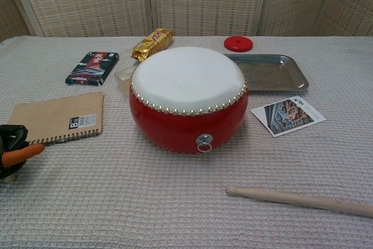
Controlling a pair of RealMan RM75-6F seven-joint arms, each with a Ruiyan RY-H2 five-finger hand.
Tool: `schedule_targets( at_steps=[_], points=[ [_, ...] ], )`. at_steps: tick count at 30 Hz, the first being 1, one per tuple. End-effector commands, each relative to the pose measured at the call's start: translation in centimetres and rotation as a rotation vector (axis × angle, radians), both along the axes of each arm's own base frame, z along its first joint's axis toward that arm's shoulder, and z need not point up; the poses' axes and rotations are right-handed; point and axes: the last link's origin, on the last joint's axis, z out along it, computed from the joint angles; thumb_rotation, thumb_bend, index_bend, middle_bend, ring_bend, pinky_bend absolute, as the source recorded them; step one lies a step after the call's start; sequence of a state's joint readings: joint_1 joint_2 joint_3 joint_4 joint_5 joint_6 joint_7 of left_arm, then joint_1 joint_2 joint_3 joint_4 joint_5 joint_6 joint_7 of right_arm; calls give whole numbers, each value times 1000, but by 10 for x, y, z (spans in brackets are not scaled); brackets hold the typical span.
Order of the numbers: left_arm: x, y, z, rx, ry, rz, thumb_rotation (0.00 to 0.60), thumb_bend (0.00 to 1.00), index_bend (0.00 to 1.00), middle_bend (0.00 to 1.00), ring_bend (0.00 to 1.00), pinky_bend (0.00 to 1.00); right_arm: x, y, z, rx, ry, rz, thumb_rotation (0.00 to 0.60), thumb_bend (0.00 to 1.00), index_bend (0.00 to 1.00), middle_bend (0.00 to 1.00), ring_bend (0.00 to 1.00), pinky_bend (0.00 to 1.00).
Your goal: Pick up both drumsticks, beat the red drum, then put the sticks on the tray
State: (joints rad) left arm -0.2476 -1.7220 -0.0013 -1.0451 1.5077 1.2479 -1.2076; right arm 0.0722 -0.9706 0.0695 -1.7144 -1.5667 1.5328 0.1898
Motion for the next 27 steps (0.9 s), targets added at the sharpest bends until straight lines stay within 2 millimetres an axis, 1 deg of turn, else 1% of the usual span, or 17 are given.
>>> schedule_targets(
  at_steps=[1,2,3,4,7,10,12,17,20,23,27],
  points=[
    [-1,0,-1,0,-1,1,600,300,831,984,887,925,0,0,0,1,0,-2,600,125,152,183,28,126],
    [-2,0,-2,2,4,-3,600,339,846,995,905,963,0,0,0,1,-1,-3,600,124,152,183,28,126],
    [-4,0,-4,-2,29,-11,600,364,855,998,916,984,0,0,0,1,-1,-2,600,124,152,183,28,126],
    [-6,0,-5,-3,56,-19,600,413,871,1000,934,1000,0,0,0,0,0,1,600,124,152,183,28,126],
    [-9,1,-7,16,100,-33,600,543,925,1000,983,1000,1,0,1,-3,1,3,600,124,152,183,28,126],
    [-10,3,-5,40,158,-59,600,683,987,1000,1000,1000,2,1,1,-4,0,4,600,124,152,183,28,126],
    [-10,4,-2,52,197,-89,600,718,1000,1000,1000,1000,2,1,1,-3,-2,5,600,123,152,183,28,126],
    [-8,9,19,105,355,-203,600,729,1000,1000,1000,1000,3,1,-3,35,-19,5,600,125,152,183,28,134],
    [-6,17,40,161,487,-270,600,729,1000,1000,1000,1000,6,0,-12,103,-31,4,600,124,155,183,28,163],
    [-1,25,62,219,609,-313,600,727,1000,1000,1000,1000,12,-3,-27,200,-48,2,600,124,178,183,37,194],
    [9,33,91,293,727,-337,600,716,1000,1000,1000,1000,24,-8,-57,349,-94,7,600,124,232,183,60,232]
  ],
)
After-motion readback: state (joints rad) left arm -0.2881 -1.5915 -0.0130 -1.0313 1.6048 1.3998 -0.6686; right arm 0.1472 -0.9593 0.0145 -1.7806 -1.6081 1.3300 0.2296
